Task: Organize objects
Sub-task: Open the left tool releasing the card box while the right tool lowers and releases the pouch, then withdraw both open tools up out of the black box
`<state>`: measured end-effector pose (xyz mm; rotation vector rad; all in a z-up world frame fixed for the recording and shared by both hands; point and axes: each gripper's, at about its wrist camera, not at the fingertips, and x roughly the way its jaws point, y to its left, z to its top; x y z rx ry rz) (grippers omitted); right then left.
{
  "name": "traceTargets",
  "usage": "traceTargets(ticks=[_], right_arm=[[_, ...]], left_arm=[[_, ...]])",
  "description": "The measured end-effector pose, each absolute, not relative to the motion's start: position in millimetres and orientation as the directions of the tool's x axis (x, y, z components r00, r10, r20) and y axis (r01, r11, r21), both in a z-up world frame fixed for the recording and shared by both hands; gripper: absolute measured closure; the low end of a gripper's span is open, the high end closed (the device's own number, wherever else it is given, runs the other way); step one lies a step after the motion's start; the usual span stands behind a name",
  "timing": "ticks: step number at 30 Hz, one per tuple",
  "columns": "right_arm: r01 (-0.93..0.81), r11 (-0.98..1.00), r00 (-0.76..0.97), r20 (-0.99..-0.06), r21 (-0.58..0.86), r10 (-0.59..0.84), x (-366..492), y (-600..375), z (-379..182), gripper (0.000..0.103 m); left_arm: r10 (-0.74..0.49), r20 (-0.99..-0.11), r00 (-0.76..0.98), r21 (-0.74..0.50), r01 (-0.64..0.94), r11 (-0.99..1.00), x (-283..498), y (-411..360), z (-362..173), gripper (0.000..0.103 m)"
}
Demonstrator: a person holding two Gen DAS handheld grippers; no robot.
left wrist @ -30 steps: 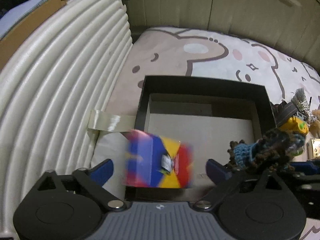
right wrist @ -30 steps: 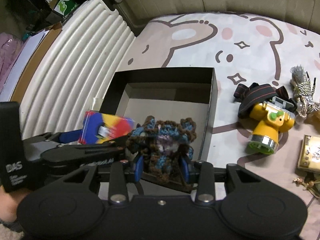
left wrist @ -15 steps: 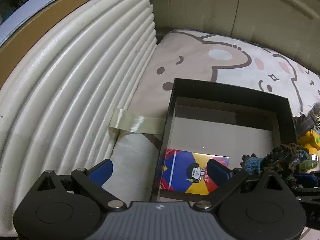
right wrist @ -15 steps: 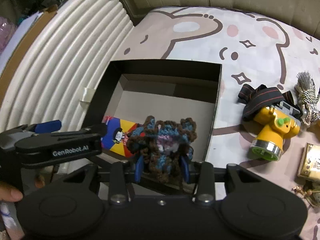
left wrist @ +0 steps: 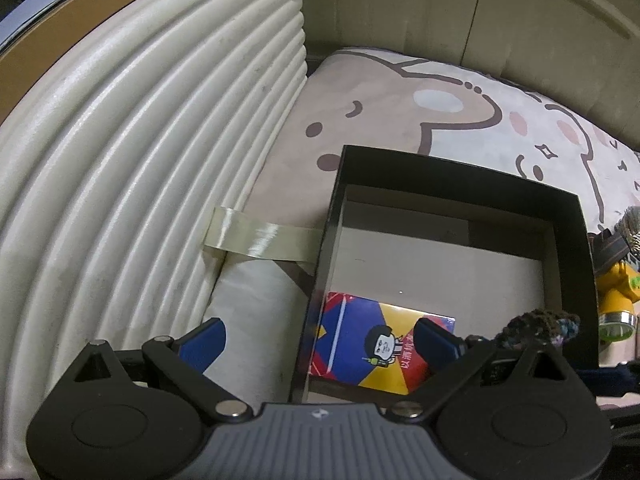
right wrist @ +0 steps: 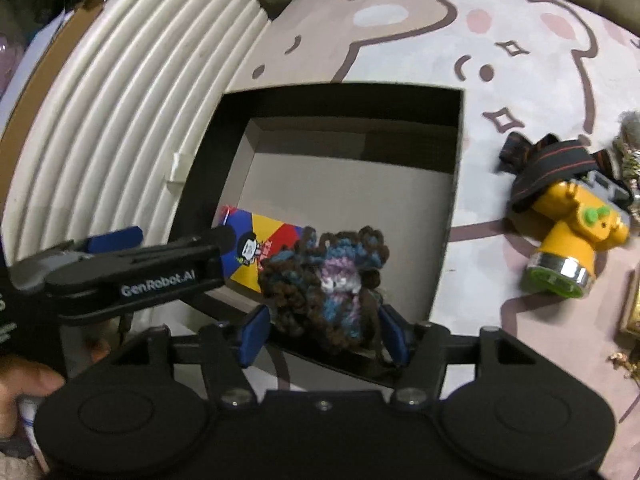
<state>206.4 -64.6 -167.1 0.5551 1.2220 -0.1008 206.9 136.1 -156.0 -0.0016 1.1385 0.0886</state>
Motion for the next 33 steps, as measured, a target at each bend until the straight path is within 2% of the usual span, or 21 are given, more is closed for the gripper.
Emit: traceTargets(ticks=[3, 5, 7, 16, 33], right_arm=[[0.365, 0.87, 0.384, -0.905, 0.331, 0.183, 201, -68, -156, 0.042], [0.352, 0.876, 0.414, -0.894, 0.329, 0.17, 198, -70, -146, 0.051], [0.344, 0.868, 0.444, -0.877, 0.357, 0.185, 195, -73, -139, 0.055], [0.352, 0.863, 0.497, -0.854, 0.362, 0.156, 184, -88, -124, 0.055], [0.399, 0.871, 0.603, -0.797, 0.286, -0.015, 135, -122, -89, 0.049]], left_arm=[[0.068, -0.906, 0.418, 0.041, -0.073, 0.997, 206, 134, -154, 0.004], [0.067, -0.904, 0.422, 0.038, -0.078, 0.996, 205, 134, -152, 0.004], [0.065, -0.903, 0.424, 0.033, -0.082, 0.996, 204, 134, -150, 0.004], [0.055, -0.892, 0.449, 0.012, -0.097, 0.995, 196, 132, -127, 0.004], [0.021, -0.836, 0.549, -0.009, -0.051, 0.999, 166, 96, -70, 0.004]])
